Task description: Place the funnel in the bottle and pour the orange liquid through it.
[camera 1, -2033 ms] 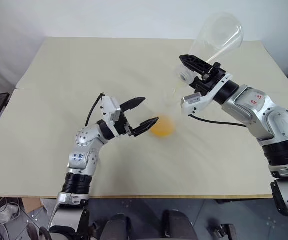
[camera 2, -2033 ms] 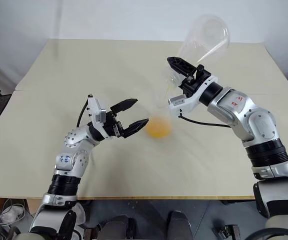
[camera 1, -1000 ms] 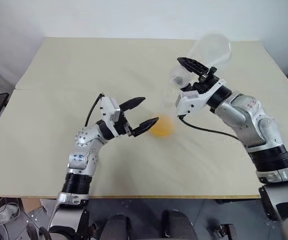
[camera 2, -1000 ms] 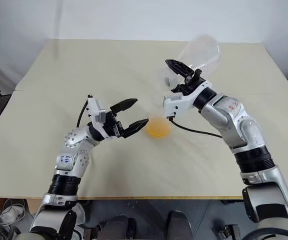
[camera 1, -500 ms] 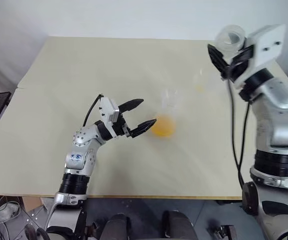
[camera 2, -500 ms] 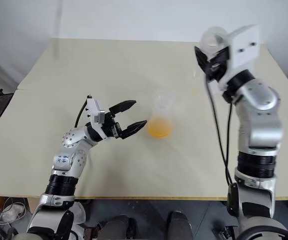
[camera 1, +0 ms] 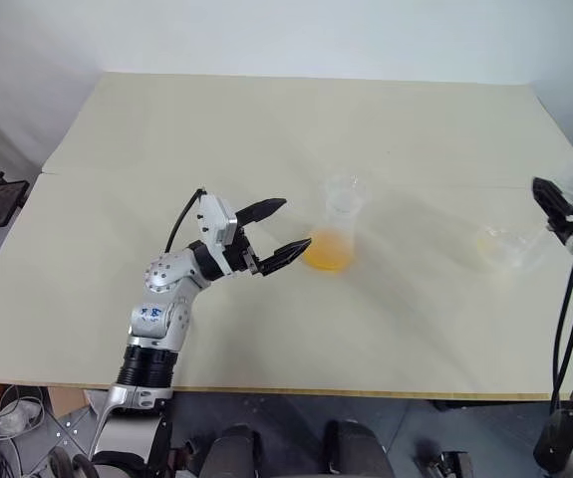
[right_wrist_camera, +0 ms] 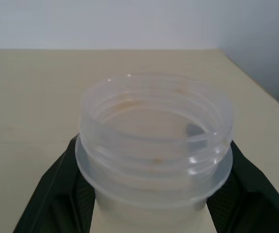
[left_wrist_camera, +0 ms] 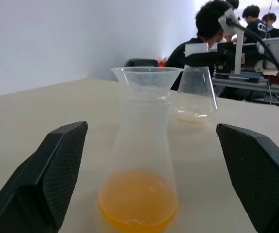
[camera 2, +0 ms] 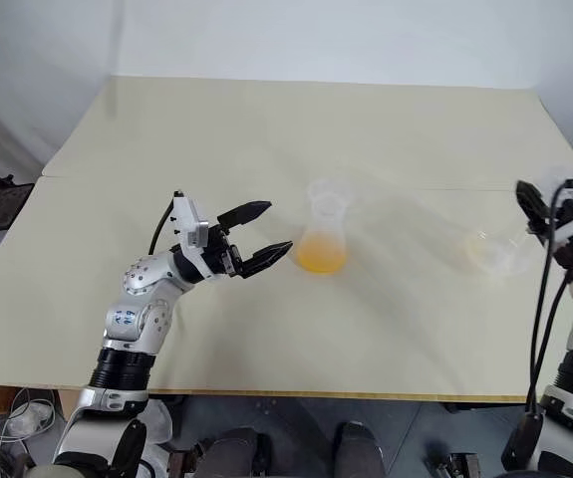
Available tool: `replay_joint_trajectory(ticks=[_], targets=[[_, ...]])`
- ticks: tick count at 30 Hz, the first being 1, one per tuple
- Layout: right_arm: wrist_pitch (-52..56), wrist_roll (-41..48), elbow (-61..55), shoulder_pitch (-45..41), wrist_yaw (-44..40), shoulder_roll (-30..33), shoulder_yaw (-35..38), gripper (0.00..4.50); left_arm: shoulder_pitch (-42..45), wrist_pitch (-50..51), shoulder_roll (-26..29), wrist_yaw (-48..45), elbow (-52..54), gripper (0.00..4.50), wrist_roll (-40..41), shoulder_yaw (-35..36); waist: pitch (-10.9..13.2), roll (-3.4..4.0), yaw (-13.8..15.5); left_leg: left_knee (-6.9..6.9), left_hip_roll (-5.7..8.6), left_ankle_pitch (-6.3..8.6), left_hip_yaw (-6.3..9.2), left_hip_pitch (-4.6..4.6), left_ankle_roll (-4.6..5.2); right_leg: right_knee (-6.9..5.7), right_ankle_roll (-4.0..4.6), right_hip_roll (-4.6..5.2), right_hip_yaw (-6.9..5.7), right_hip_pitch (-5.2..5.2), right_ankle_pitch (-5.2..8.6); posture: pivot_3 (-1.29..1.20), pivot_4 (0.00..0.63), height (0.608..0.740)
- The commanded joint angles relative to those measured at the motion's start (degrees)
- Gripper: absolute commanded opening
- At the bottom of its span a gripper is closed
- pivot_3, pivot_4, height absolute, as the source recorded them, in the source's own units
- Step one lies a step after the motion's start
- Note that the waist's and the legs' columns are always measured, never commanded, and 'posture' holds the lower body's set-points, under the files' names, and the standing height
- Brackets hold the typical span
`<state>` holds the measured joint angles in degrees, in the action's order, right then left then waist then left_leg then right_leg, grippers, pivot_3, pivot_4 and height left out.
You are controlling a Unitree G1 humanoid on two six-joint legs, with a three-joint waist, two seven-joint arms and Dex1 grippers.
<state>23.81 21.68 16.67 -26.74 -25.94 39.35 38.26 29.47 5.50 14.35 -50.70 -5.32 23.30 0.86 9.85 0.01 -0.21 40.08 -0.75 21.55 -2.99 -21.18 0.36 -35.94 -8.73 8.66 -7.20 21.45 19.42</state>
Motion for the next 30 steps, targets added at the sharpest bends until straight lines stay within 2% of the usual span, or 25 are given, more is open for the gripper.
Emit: replay_joint_trajectory(ticks=[1,2,4,5,8,12,16,22,27,30], targets=[[-5.8,0.9,4.3,0.4,1.9,0.9,3.7,2.47,1.2,0.4,0.3,-0.5,1.4,4.50,1.3,0.1,0.0,0.00,0.0,0.00,0.01,0.00,-0.01,0.00,0.00,0.00,0.00,0.00,0.01,0.00,0.00,0.00,0.150,0.740],[-6.3,1.4,4.8,0.6,2.1,0.7,4.1,2.47,1.3,0.5,0.4,-0.5,1.5,4.50,1.3,0.2,0.0,0.00,0.0,0.01,0.00,0.00,-0.02,0.00,0.00,0.01,0.00,0.00,0.01,-0.01,0.00,0.00,0.150,0.740],[-8.3,1.9,5.0,1.1,3.4,0.1,4.9,3.20,1.5,0.8,0.7,-0.6,1.6,4.50,1.4,0.5,0.0,0.00,0.0,0.02,-0.01,0.00,-0.02,0.00,0.00,0.01,0.00,0.00,0.03,-0.01,0.00,0.00,0.150,0.740],[-8.6,2.5,4.9,1.3,3.8,-0.1,5.3,3.42,1.4,0.9,0.9,-0.6,1.7,4.50,1.4,0.6,0.0,0.00,0.0,0.02,-0.02,0.00,-0.01,0.00,0.00,0.01,0.00,0.00,0.02,-0.01,0.00,0.00,0.150,0.740],[-8.1,5.4,1.0,3.3,1.7,-0.8,5.0,4.41,1.3,1.2,1.2,-0.7,2.0,4.50,1.4,0.7,0.0,0.00,0.0,0.02,-0.02,0.00,-0.01,0.00,0.00,0.01,0.00,0.00,0.03,-0.01,0.00,0.00,0.150,0.740],[-6.8,9.2,-6.4,6.1,-0.1,-0.4,5.1,4.47,1.1,1.7,1.9,-0.8,2.4,4.50,1.6,0.9,0.0,0.03,0.0,0.02,-0.01,0.00,-0.01,-0.01,0.00,0.02,0.00,0.01,0.04,-0.01,0.00,0.00,0.150,0.740],[-8.1,9.4,-8.3,6.3,2.0,2.0,7.0,4.47,1.0,2.4,2.5,-1.0,2.5,4.50,2.0,1.0,0.0,0.03,0.1,0.02,-0.02,0.00,0.00,0.00,0.00,0.02,0.00,0.00,0.04,-0.01,0.00,0.00,0.150,0.740],[-8.3,15.5,-11.2,-0.4,1.4,5.7,9.5,4.47,1.5,2.8,3.3,-1.8,1.9,4.50,2.4,1.0,0.0,0.07,0.1,0.02,-0.01,0.00,-0.02,0.00,0.00,0.05,0.00,0.00,0.07,-0.01,0.00,0.00,0.150,0.740],[-6.4,19.0,-16.8,-2.7,-4.5,7.4,4.0,4.47,2.4,3.0,6.1,-3.9,1.3,4.50,2.6,2.2,0.0,0.07,-0.1,0.02,-0.07,0.00,-0.02,0.02,0.00,0.04,0.00,-0.04,0.05,-0.01,0.00,0.00,0.150,0.740],[-3.0,20.6,-23.3,0.8,-9.5,7.8,-1.3,4.47,1.3,5.1,9.5,-6.0,1.8,4.50,3.1,2.5,0.0,0.07,0.0,0.02,-0.06,0.00,-0.04,0.03,0.00,0.04,0.00,-0.04,0.07,-0.01,0.00,0.00,0.150,0.740]])
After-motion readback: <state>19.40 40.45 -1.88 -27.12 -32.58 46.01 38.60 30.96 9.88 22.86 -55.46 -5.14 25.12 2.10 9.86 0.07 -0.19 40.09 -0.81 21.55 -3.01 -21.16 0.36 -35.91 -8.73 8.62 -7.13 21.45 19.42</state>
